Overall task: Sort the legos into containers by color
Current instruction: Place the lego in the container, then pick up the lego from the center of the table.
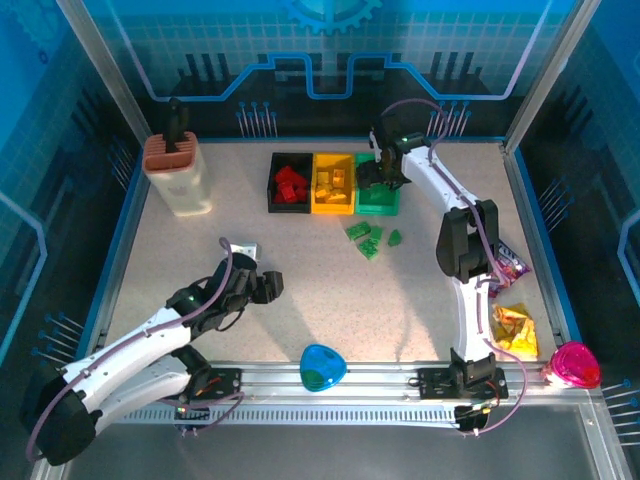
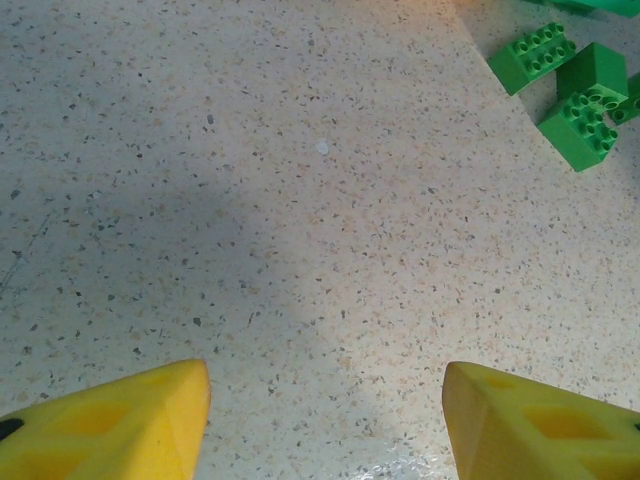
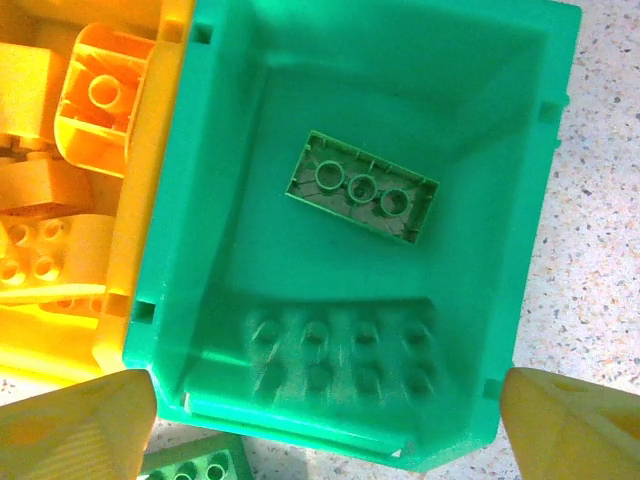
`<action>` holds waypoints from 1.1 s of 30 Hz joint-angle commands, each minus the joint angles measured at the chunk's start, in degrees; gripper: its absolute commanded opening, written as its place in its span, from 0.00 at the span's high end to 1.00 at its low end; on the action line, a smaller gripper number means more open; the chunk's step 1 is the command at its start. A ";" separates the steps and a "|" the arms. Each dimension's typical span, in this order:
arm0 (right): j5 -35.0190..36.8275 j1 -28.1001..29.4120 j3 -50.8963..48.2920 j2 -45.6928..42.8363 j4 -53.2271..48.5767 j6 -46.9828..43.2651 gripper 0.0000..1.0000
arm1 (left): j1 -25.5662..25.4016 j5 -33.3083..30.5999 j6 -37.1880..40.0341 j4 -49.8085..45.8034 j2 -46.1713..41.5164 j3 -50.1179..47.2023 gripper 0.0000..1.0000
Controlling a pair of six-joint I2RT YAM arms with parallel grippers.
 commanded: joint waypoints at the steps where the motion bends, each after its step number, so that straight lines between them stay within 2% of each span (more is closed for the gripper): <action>1: -0.28 0.04 -0.27 -1.20 -1.87 0.51 0.09 | -0.62 -1.31 -1.13 -1.13 -0.71 0.15 0.36; 10: -1.95 1.96 -16.92 -11.25 5.23 1.00 0.10 | -0.93 -1.59 -0.54 -0.64 -0.10 1.04 0.37; 18: -2.20 7.01 -31.28 -20.09 9.29 2.28 0.13 | -1.39 -1.31 -0.75 0.85 1.94 0.61 0.37; 24: -3.98 8.91 -36.79 -21.74 10.65 3.46 0.18 | -1.91 -1.37 -0.93 1.47 2.74 0.44 0.37; 33: -3.69 12.27 -41.15 -20.63 10.84 4.16 0.18 | -2.53 -1.77 -1.55 1.03 1.82 -0.45 0.37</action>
